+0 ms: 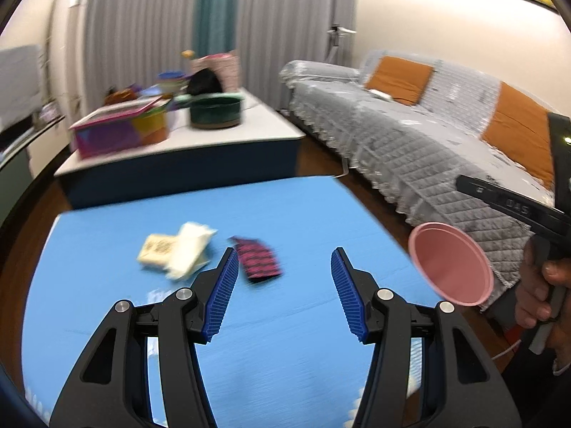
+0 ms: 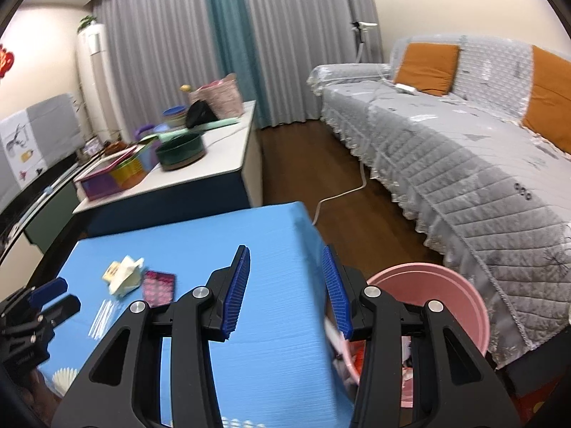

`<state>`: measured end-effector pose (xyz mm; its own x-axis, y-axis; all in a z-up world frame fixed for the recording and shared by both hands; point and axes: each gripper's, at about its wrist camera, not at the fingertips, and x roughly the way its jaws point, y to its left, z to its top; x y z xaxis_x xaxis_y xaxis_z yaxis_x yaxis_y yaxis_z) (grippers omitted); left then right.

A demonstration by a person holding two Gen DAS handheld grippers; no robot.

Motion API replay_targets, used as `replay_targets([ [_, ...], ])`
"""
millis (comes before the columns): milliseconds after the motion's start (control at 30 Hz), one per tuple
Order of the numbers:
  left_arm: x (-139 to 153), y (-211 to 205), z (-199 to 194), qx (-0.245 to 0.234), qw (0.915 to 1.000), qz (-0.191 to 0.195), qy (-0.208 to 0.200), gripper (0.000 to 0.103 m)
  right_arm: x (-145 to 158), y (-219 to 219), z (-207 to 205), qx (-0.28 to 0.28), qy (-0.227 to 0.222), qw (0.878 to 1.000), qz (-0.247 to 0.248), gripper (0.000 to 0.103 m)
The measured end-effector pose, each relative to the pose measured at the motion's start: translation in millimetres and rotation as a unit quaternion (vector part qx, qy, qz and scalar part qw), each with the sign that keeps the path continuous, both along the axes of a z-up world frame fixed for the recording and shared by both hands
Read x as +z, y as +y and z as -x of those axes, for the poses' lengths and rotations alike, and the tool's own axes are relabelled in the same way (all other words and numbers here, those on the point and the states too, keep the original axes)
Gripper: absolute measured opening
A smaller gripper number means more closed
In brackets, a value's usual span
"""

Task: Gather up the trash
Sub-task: 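Move both open tools to the clear straws and pink-black packet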

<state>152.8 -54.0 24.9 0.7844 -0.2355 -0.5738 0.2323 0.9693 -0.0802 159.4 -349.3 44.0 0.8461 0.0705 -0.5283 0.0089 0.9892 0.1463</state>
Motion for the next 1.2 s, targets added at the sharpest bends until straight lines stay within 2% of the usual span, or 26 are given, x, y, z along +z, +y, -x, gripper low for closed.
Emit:
replay_targets([
  [200, -25, 52, -5, 0.069, 0.9973, 0.005, 0.025, 0.053, -12, 42, -9, 0.04, 0.01, 0.999, 0.009, 0.043],
  [433, -42, 84, -13, 0.11, 0.9931, 0.01, 0.04, 0.053, -27, 91, -25, 0.083, 0.015, 0.996, 0.015, 0.043],
  [800, -70, 86, -23, 0.108, 0.9917, -0.006, 0.069, 0.053, -57, 142, -52, 0.127, 0.034, 0.991, 0.019, 0.044],
  [1200, -99, 77, -41, 0.093, 0.9886, -0.02, 0.116, 0.052, -92, 173, -84, 0.151, 0.068, 0.986, 0.018, 0.062],
])
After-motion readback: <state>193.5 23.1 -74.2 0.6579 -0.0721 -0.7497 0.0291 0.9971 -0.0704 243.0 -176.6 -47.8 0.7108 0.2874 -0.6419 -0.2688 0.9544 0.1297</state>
